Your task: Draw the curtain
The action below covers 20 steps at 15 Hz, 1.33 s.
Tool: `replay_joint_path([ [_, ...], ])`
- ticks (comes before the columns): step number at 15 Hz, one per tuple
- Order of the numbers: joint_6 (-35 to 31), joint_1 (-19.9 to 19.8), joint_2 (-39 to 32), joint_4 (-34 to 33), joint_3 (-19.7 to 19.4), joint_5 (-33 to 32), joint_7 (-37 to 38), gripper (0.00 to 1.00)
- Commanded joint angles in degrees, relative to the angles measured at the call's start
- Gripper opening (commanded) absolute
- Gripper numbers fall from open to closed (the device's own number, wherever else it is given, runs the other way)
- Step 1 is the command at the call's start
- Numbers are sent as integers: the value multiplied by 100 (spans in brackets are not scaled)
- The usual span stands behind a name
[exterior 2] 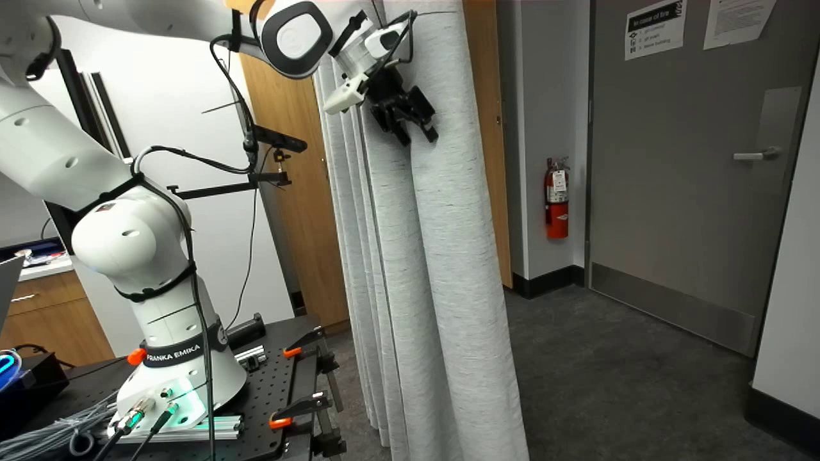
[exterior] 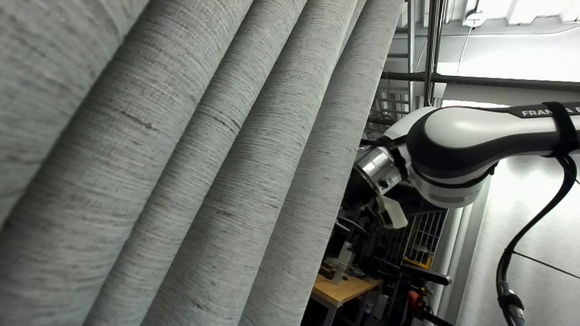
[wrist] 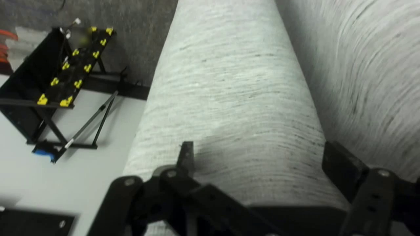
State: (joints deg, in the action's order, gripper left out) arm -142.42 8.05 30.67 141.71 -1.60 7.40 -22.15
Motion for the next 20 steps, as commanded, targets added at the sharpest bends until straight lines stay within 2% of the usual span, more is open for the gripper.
replay_joint_path([
  [1, -1482, 213, 90, 403, 7, -39, 21, 100],
  [6, -3159, 298, -20, 806, 27, -449, 210, 100],
  [8, -3458, 210, -86, 857, 31, -636, 386, 100],
  [12, -3526, 143, -143, 790, -83, -699, 681, 100],
  [13, -3563, 145, -138, 781, -101, -715, 701, 75],
  [15, -3549, 124, -132, 751, -105, -764, 711, 66],
  [20, -3515, 172, -124, 711, -177, -755, 707, 26],
])
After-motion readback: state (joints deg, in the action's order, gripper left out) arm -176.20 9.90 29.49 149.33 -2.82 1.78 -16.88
